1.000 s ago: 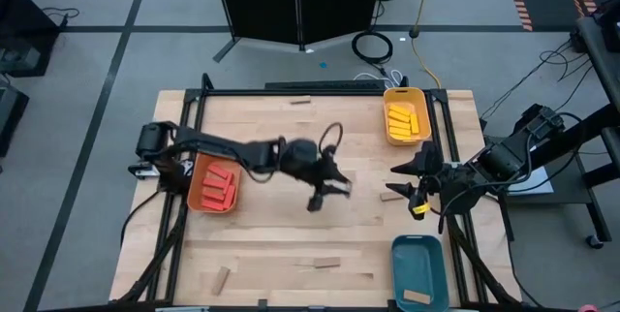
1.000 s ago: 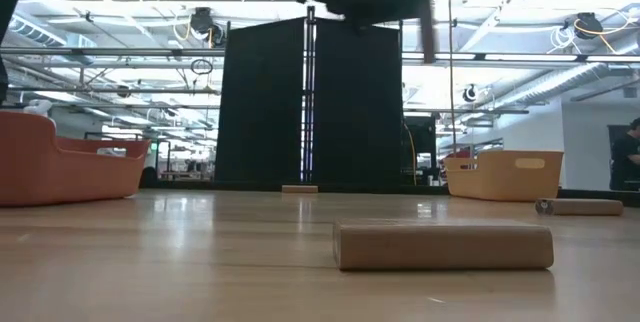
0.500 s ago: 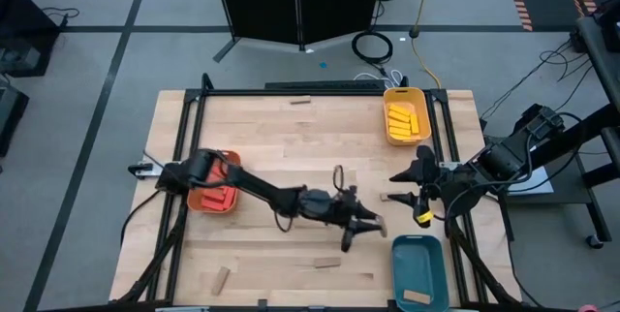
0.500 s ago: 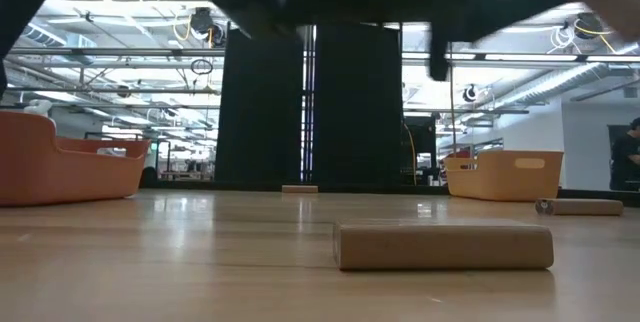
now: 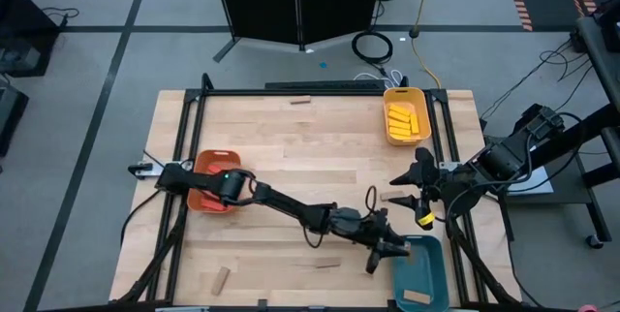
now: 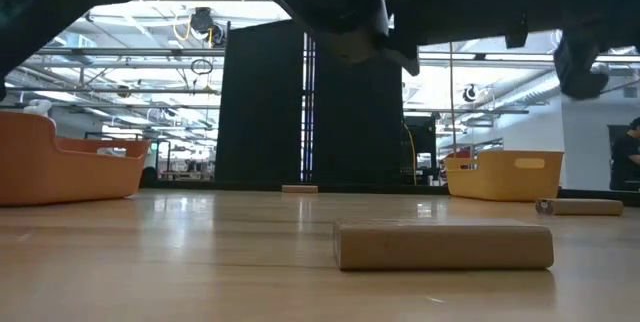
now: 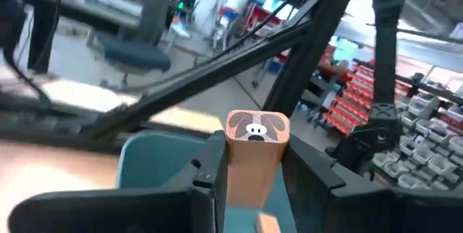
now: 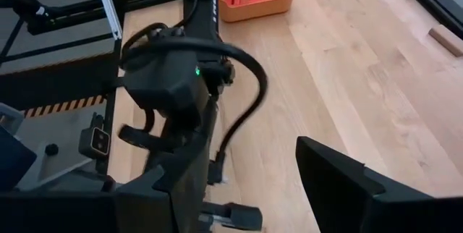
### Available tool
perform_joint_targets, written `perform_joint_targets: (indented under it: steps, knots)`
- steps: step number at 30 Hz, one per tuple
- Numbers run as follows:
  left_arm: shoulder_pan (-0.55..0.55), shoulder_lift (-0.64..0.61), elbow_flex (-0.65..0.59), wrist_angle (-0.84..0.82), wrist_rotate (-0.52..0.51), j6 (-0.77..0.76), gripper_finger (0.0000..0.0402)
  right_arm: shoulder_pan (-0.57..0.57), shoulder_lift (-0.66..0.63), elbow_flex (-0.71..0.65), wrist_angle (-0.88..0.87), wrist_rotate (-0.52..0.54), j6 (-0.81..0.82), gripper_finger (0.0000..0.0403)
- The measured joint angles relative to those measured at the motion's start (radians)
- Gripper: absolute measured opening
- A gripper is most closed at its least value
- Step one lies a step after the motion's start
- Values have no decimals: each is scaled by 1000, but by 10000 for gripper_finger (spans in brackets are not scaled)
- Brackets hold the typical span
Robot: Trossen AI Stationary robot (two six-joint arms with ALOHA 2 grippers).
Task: Sort blocks
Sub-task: Put the brown block into the blue bin
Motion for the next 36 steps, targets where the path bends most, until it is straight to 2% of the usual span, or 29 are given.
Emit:
perform_joint_targets:
  steps: [11,20,24,31,36]
  knots:
    - [1,5,4,-57,4,-44,107,0,0,0,-3,0,0,201]
    - [8,5,4,-56,27,-61,200,0,0,0,-3,0,-7,201]
    - [17,5,4,-42,29,-59,228,0,0,0,-4,0,-18,201]
    - [28,4,3,-1,44,-52,235,0,0,0,-5,0,-22,201]
    - [40,-5,3,-47,83,-61,235,0,-1,0,-5,0,-22,201]
